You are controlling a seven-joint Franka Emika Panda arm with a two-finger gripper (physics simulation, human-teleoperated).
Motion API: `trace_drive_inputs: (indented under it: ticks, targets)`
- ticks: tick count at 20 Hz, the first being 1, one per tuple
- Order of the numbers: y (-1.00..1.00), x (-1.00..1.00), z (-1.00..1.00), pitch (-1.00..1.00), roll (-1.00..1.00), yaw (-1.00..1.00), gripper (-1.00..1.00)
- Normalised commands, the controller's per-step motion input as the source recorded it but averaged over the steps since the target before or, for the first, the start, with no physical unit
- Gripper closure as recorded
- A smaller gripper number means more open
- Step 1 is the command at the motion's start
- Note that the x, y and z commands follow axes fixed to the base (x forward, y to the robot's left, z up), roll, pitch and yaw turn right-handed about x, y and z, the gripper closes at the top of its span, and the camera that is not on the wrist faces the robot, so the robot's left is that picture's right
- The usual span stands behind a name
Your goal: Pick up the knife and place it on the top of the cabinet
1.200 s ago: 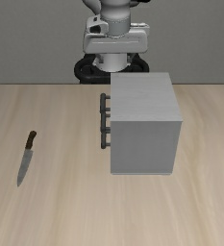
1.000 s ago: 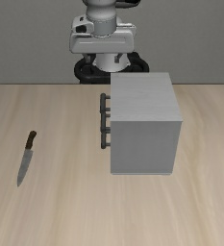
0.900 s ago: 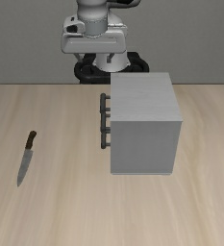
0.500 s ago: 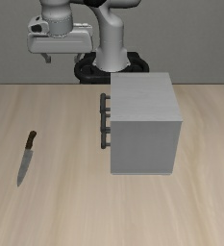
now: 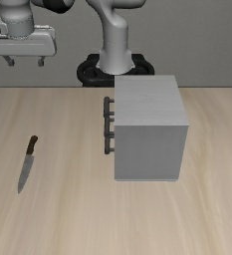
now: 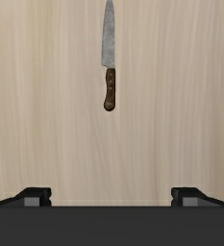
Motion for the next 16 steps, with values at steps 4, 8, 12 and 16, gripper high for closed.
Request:
trace_drive_inputs:
  ticks: [4, 8, 12, 16]
  targets:
    - [0.0, 1.0, 0.0, 0.0, 0.0, 0.0, -1.0]
    - [0.0, 1.0, 0.0, 0.0, 0.0, 0.0, -1.0]
    - [0.0, 0.25, -0.75, 0.0, 0.0, 0.0, -1.0]
    - [0.0, 0.0, -1.0, 0.0, 0.0, 0.0, -1.0]
